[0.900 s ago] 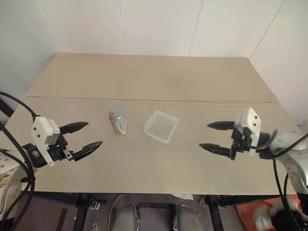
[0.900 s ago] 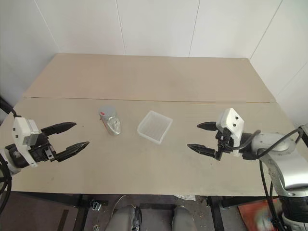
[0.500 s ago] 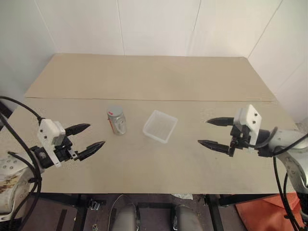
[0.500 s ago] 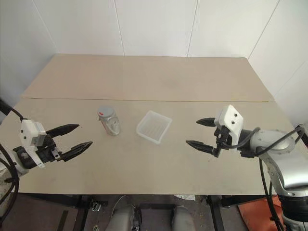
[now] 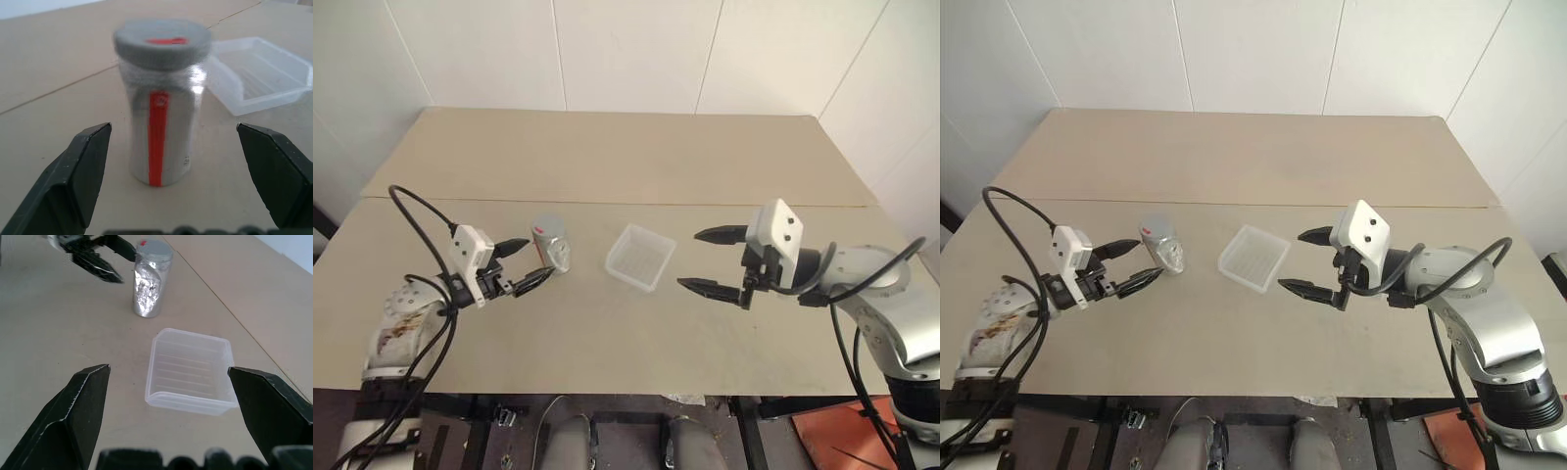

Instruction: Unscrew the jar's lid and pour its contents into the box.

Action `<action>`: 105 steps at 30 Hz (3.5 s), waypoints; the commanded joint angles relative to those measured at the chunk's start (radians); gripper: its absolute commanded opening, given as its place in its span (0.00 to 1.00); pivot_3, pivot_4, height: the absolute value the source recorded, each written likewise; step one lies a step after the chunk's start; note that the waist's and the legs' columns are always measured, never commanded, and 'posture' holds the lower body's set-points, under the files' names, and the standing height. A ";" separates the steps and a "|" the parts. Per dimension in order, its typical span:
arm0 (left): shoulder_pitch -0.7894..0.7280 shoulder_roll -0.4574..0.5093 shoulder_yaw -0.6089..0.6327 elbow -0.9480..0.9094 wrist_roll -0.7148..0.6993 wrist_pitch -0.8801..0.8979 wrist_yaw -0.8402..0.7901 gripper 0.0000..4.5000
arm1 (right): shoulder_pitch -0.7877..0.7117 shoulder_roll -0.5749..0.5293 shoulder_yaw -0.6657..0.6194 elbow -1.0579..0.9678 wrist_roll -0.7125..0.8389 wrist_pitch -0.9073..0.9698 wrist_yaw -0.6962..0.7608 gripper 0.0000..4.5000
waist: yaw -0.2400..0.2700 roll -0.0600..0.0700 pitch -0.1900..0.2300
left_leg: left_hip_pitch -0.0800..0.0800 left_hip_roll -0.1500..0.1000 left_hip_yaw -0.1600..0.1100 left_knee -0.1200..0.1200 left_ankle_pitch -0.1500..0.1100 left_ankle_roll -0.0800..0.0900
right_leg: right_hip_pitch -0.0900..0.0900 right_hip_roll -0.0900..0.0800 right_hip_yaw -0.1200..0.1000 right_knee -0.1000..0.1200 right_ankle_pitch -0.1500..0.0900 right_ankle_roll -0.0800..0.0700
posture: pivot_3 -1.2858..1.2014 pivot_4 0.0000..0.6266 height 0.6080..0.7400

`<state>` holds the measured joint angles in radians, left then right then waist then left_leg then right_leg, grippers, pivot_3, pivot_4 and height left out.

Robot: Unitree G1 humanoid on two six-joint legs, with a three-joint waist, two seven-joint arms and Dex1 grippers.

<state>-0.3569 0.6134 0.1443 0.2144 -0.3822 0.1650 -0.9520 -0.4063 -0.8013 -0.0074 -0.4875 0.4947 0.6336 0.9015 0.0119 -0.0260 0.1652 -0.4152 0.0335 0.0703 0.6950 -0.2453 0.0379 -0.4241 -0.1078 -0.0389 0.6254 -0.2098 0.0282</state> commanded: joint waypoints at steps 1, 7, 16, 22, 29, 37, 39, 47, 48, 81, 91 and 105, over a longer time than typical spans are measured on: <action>-0.076 -0.025 -0.022 0.083 0.040 -0.077 -0.002 0.99 | -0.005 -0.009 -0.027 -0.054 0.017 -0.011 -0.001 1.00 | 0.002 0.000 0.000 | 0.000 0.000 0.000 0.000 0.000 0.000 | 0.000 0.000 0.000 0.000 0.000 0.000 | 0.52 0.24 1.00; -0.151 -0.073 -0.034 0.180 0.058 -0.123 -0.005 0.99 | 0.024 -0.016 -0.053 -0.090 0.026 -0.007 -0.006 1.00 | 0.000 0.000 0.000 | 0.000 0.000 0.000 0.000 0.000 0.000 | 0.000 0.000 0.000 0.000 0.000 0.000 | 0.52 0.24 1.00; -0.162 -0.127 -0.001 0.213 0.046 -0.170 0.044 0.49 | 0.046 -0.016 -0.068 -0.116 0.038 -0.003 -0.019 1.00 | 0.000 0.000 0.000 | 0.000 0.000 -0.001 0.000 0.000 0.000 | 0.000 0.000 0.000 0.001 0.000 0.001 | 0.52 0.24 1.00; -0.142 -0.155 -0.002 0.155 0.046 -0.175 0.066 0.43 | 0.045 -0.005 -0.059 -0.115 0.046 -0.013 -0.026 1.00 | 0.001 0.000 0.000 | 0.000 0.000 -0.001 0.001 0.000 0.000 | 0.000 0.000 0.000 0.001 0.000 0.001 | 0.52 0.24 1.00; -0.183 -0.073 -0.057 -0.074 -0.053 0.004 -0.108 0.43 | -0.198 0.169 0.086 -0.039 0.048 0.041 -0.104 1.00 | -0.019 -0.001 0.000 | 0.001 0.000 -0.001 0.001 0.000 -0.001 | 0.000 0.000 0.001 0.002 0.001 0.000 | 0.52 0.24 1.00; -0.262 -0.004 -0.125 -0.151 -0.134 0.119 -0.319 0.43 | -0.450 0.395 0.210 0.106 0.005 0.160 -0.238 1.00 | -0.018 0.000 0.000 | 0.000 0.000 -0.002 0.000 0.001 -0.001 | -0.001 0.001 0.000 0.003 0.000 0.000 | 0.52 0.24 1.00; -0.281 -0.013 -0.131 -0.146 -0.138 0.124 -0.330 0.43 | -0.468 0.424 0.230 0.139 -0.017 0.174 -0.265 1.00 | -0.015 0.000 0.000 | -0.001 0.000 -0.001 0.000 0.001 -0.001 | -0.001 0.001 -0.001 0.002 0.001 0.000 | 0.52 0.24 1.00; -0.307 -0.020 -0.132 -0.146 -0.145 0.132 -0.349 0.43 | -0.486 0.461 0.230 0.174 -0.018 0.200 -0.263 0.96 | -0.017 0.000 0.000 | -0.001 0.000 -0.001 0.000 0.001 -0.001 | -0.001 0.001 0.000 0.003 0.001 0.000 | 0.52 0.24 1.00; -0.306 -0.018 -0.132 -0.147 -0.144 0.131 -0.353 0.43 | -0.485 0.466 0.227 0.177 -0.019 0.197 -0.264 0.91 | -0.019 0.000 0.000 | -0.001 0.000 -0.001 0.000 0.001 -0.001 | -0.001 0.001 0.000 0.003 0.001 0.000 | 0.52 0.24 1.00; -0.361 0.032 -0.160 -0.046 -0.197 0.091 -0.516 0.43 | -0.478 0.374 0.115 0.425 -0.012 -0.203 0.335 0.99 | -0.002 0.001 0.001 | -0.005 0.000 -0.001 0.001 0.001 -0.001 | -0.003 0.001 -0.002 0.004 0.001 0.001 | 0.52 0.24 1.00; -0.317 -0.029 -0.142 -0.056 -0.145 0.080 -0.396 0.43 | -0.438 0.501 0.179 0.072 -0.066 0.151 -0.195 0.99 | -0.024 0.001 0.002 | -0.005 0.001 -0.002 0.000 0.003 -0.004 | -0.007 0.003 -0.001 0.006 0.001 0.000 | 0.52 0.24 1.00; -0.313 0.005 -0.108 -0.079 -0.160 0.100 -0.406 0.43 | -0.462 0.498 0.188 0.224 -0.135 0.132 -0.261 0.99 | -0.023 0.001 0.002 | -0.007 0.000 -0.002 0.000 0.002 -0.004 | -0.007 0.002 -0.001 0.004 0.001 0.000 | 0.52 0.24 1.00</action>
<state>-0.6648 0.5879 -0.0165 0.1796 -0.5119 0.2671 -1.3402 -0.8798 -0.2568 0.2332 -0.2567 0.3774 0.7902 0.6395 -0.0112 -0.0251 0.1667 -0.4222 0.0338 0.0678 0.6950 -0.2429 0.0344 -0.4315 -0.1054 -0.0400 0.6298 -0.2088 0.0285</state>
